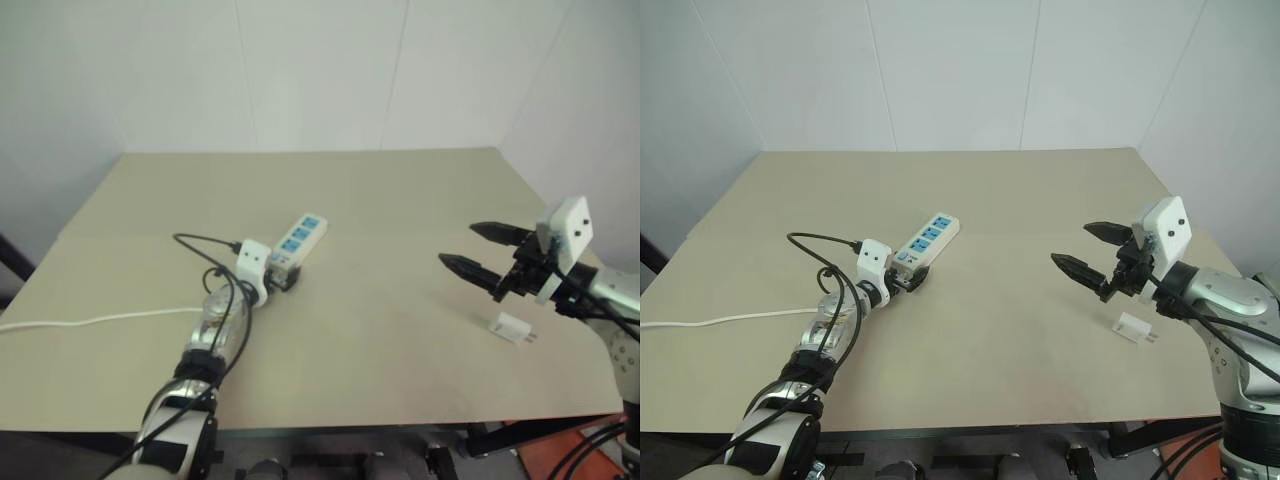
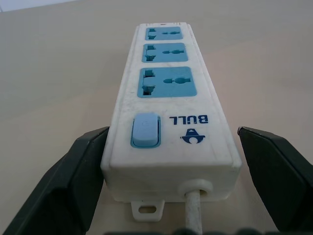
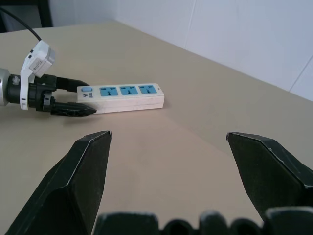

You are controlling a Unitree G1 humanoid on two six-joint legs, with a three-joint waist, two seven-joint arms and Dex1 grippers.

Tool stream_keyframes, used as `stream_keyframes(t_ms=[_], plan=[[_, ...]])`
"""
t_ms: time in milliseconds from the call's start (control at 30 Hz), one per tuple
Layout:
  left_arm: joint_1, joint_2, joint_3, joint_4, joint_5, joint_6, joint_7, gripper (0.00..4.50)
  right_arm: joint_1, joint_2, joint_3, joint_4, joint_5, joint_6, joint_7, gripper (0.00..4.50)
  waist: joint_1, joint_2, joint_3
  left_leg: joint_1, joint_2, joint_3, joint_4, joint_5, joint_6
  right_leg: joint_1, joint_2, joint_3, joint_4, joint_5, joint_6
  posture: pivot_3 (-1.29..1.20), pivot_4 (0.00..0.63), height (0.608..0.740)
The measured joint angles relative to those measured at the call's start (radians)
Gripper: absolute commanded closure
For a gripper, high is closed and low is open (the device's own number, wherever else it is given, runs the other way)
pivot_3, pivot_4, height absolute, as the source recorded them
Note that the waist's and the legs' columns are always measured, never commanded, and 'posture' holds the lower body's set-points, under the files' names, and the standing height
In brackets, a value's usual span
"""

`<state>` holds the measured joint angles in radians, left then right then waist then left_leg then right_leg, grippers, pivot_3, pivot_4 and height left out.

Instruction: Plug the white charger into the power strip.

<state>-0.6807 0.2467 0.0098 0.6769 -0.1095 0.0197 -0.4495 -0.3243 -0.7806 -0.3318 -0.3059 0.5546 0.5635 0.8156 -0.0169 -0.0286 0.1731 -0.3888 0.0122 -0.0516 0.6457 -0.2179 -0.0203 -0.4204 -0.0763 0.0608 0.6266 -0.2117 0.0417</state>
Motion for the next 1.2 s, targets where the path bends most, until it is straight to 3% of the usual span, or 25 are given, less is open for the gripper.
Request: stream_keyframes(t_ms=[267,433,700,1033,1200], plan=[[-0.059,-0.018,0.01,0.108,0.008,-0.033,-0.001,0.01,0.0,0.0,0.012,0.0,0.01,0.0,-0.01,0.04,0.005,0.0,0.0,0.001,0.0,0.0,0.0,0.0,0.0,0.001,0.0,0.0,0.0,0.0,0.001,0.0,0.15,0.74],[-0.088,-0.021,0.011,0.183,0.015,-0.075,-0.016,1.2,-0.006,0.0,0.013,0.0,0.019,0.0,-0.01,0.04,0.005,0.0,-0.001,0.004,-0.001,0.0,0.001,0.0,0.0,0.005,0.0,0.0,0.0,-0.004,0.008,0.0,0.15,0.74],[-0.127,-0.014,0.013,0.268,0.024,-0.111,-0.064,1.23,-0.008,-0.001,0.013,-0.016,0.021,0.0,-0.01,0.04,0.005,0.0,-0.001,0.011,0.0,0.0,0.001,0.0,0.0,0.013,0.0,0.0,-0.002,-0.005,0.009,0.0,0.15,0.74],[-0.037,0.052,-0.037,0.098,-0.054,-0.057,-0.563,1.23,-0.003,-0.003,0.006,-0.023,0.025,0.0,-0.012,0.04,0.005,0.0,-0.001,0.003,-0.001,-0.001,0.0,0.0,0.0,0.007,-0.001,-0.001,-0.003,-0.004,0.008,0.0,0.15,0.74],[0.015,0.071,-0.071,-0.018,-0.104,-0.027,-0.78,1.23,-0.002,-0.009,0.003,-0.025,0.039,0.0,-0.013,0.04,0.003,0.0,-0.001,-0.002,0.0,0.0,0.001,0.0,0.0,0.0,-0.001,-0.001,-0.001,0.0,0.001,0.0,0.15,0.74]])
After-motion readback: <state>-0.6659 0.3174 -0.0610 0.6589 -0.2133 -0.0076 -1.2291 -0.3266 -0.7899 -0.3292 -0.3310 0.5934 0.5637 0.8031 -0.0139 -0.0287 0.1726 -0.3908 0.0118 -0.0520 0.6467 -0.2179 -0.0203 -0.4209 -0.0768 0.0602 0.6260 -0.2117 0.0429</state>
